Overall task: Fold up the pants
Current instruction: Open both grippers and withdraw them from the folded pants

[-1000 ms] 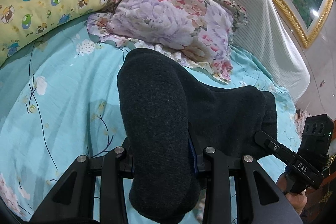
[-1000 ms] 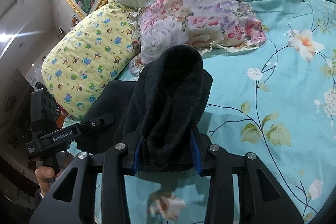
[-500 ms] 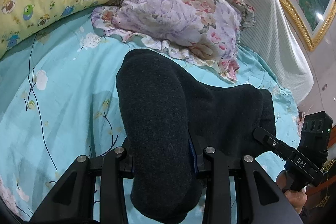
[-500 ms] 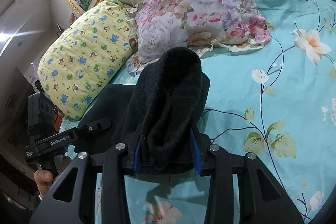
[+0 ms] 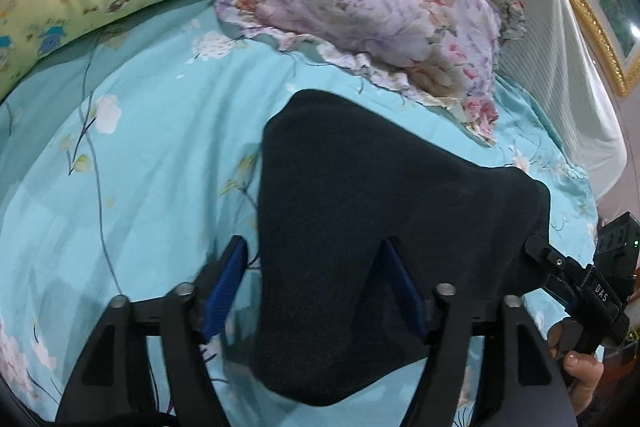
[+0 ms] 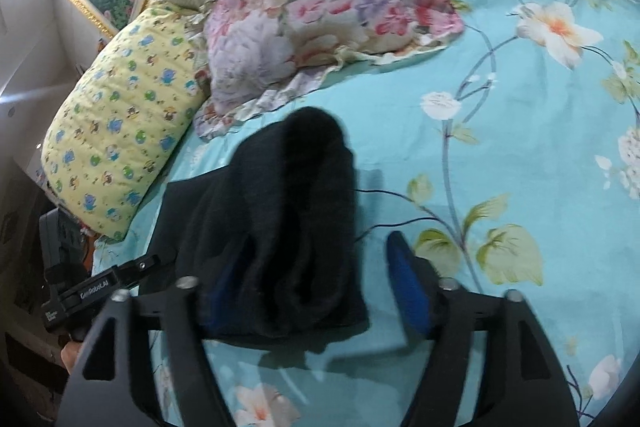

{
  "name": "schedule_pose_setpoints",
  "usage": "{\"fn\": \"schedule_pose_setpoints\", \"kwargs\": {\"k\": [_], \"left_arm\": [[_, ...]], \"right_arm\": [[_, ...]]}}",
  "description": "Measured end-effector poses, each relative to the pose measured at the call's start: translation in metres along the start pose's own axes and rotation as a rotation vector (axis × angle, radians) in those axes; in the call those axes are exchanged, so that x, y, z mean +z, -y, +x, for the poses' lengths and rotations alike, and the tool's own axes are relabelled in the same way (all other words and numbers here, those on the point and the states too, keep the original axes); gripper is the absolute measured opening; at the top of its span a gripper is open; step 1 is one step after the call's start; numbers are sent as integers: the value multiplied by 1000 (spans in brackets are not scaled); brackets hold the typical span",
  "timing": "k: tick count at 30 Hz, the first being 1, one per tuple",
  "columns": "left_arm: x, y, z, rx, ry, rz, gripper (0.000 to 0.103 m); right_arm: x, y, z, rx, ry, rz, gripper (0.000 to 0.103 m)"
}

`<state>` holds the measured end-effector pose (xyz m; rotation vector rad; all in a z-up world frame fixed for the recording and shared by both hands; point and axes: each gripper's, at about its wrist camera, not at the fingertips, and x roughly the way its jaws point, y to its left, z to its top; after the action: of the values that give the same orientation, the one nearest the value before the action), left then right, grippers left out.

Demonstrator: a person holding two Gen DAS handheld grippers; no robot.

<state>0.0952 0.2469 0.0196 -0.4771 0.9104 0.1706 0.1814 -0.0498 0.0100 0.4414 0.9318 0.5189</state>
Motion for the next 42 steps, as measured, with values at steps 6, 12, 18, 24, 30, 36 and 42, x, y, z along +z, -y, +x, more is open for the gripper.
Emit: {"fn": "schedule_pose_setpoints", "kwargs": {"k": [6, 12, 18, 24, 30, 36, 42], "left_arm": [[-9, -1, -11, 28, 15, 13, 75], [-25, 1, -23, 51, 23, 22, 80], [-41, 11, -31, 64, 25, 74, 82], [-53, 16, -36, 101, 27, 98, 83], [-59, 17, -37, 126, 27, 106, 83], [-66, 19, -41, 180, 59, 139, 83], [-76, 22, -47, 212, 108, 179, 83]], "right_arm": [[-4, 2, -8, 5, 18, 16, 75], [-11, -6, -22, -25, 64, -29, 75], [-16, -15, -29, -35, 76, -74, 75], [-21, -28, -31, -48, 75, -135, 76], [-28, -38, -30, -67, 72, -194, 78], [-37, -54, -37, -90, 109, -290, 83], [-52, -68, -41, -114, 132, -390, 94]]}}
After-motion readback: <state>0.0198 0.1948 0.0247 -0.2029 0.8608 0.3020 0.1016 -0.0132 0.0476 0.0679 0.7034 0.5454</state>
